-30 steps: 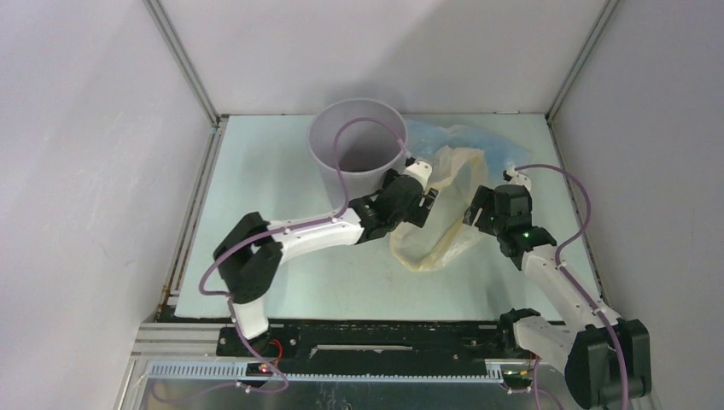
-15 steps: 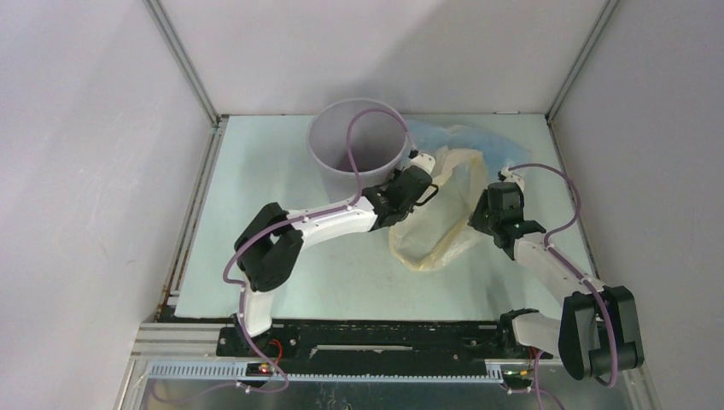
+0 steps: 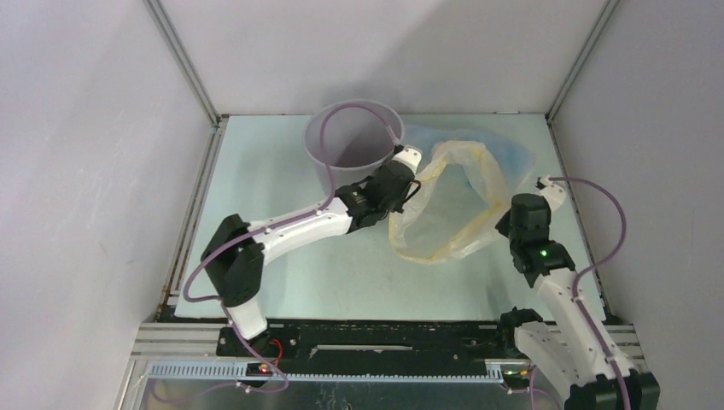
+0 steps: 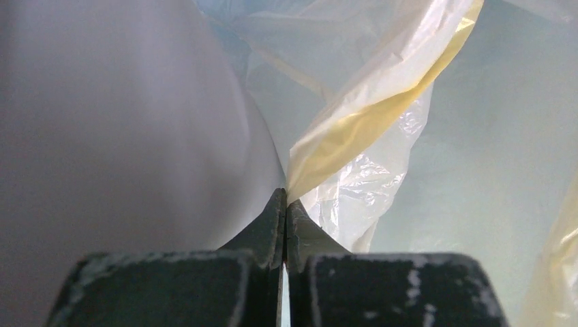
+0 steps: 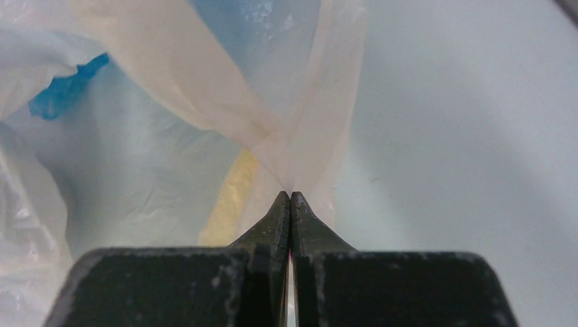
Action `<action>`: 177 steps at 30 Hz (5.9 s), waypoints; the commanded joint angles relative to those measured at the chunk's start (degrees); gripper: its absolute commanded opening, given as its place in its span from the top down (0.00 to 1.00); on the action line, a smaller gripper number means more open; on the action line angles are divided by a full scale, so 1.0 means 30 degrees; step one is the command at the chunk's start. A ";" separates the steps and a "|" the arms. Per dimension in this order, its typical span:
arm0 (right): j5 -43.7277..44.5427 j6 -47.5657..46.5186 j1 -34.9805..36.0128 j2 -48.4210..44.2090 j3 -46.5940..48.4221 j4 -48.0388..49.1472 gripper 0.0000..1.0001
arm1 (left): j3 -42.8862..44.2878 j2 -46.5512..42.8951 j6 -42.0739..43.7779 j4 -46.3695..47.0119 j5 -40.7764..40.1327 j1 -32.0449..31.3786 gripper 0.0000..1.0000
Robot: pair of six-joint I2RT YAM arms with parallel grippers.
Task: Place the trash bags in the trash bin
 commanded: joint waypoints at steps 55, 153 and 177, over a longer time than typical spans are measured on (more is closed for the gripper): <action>-0.1677 -0.0196 0.8076 1.0895 -0.2615 1.9768 0.99 | 0.4696 -0.4390 -0.2139 -0.4761 0.5156 -0.2308 1.00; 0.0221 0.7791 0.6494 -0.6721 -0.3432 0.5331 1.00 | 0.0826 -0.4683 -0.4224 -0.6155 -0.0482 -0.3478 1.00; 0.2172 -0.2550 0.4683 -0.4054 1.0849 -0.2657 1.00 | 1.2360 0.7418 -0.2804 -0.3774 0.5230 -0.0044 1.00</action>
